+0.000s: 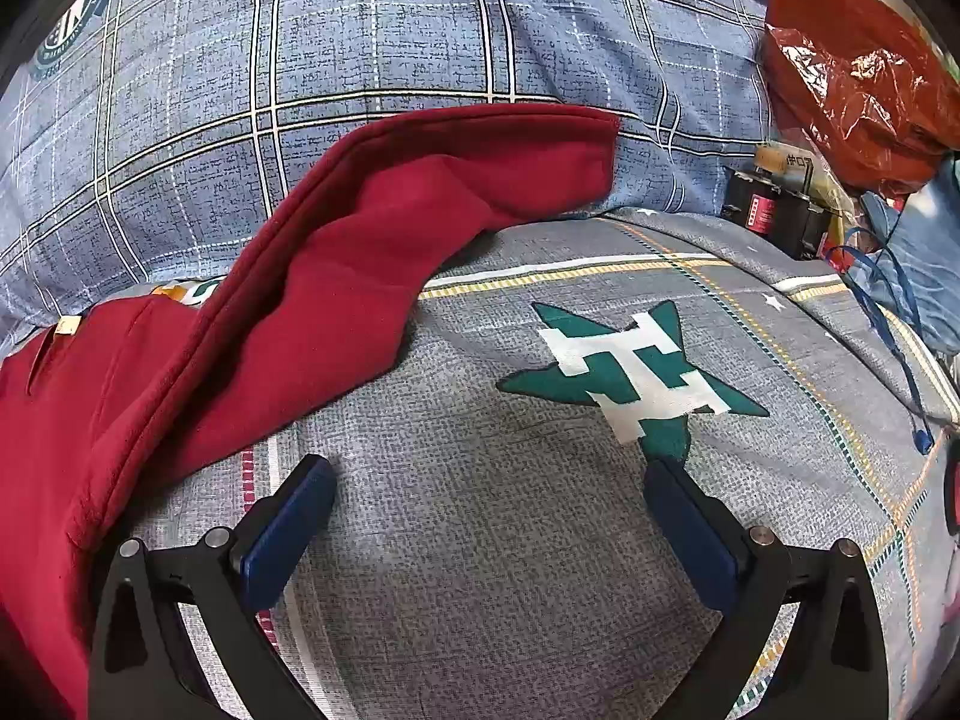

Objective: Fold small clothes

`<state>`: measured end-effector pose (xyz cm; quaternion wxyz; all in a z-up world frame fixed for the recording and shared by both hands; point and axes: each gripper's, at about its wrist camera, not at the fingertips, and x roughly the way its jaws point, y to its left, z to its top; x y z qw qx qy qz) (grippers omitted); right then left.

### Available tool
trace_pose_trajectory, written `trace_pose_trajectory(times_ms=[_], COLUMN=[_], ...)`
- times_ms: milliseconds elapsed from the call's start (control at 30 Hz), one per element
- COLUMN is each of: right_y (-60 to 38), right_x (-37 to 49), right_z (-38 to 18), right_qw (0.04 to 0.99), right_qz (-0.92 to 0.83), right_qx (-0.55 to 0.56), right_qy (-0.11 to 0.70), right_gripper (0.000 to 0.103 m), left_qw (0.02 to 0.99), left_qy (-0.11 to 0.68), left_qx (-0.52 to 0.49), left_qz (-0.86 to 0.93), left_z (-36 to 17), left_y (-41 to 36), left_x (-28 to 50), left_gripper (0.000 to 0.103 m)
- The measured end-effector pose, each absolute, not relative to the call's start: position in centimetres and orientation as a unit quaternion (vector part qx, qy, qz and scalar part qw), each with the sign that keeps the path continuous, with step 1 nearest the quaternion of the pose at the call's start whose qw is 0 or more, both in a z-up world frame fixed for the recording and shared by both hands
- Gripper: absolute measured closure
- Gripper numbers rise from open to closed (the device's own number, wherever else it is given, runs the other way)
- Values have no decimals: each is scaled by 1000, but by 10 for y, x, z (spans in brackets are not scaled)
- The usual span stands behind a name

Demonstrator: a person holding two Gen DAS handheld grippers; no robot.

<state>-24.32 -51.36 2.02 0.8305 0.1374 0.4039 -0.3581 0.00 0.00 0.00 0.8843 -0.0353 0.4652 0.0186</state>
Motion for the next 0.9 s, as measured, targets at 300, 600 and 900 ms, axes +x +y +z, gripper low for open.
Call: trace_pose_trajectory(times_ms=[300, 600, 900], right_y=[-515, -518, -516], right_x=[-239, -236, -235], right_z=[17, 13, 16], right_qw=[830, 830, 825], right_qz=[-358, -359, -359], right_qx=[137, 137, 144], right_qy=[404, 405, 412], right_gripper=[0, 0, 0], left_qw=[885, 884, 870], left_qy=[465, 466, 492], left_qx=[-37, -39, -30], left_qz=[18, 16, -12], left_z=[0, 1, 19], left_y=[1, 4, 3], left_x=[-1, -1, -23], left_gripper=[0, 0, 10])
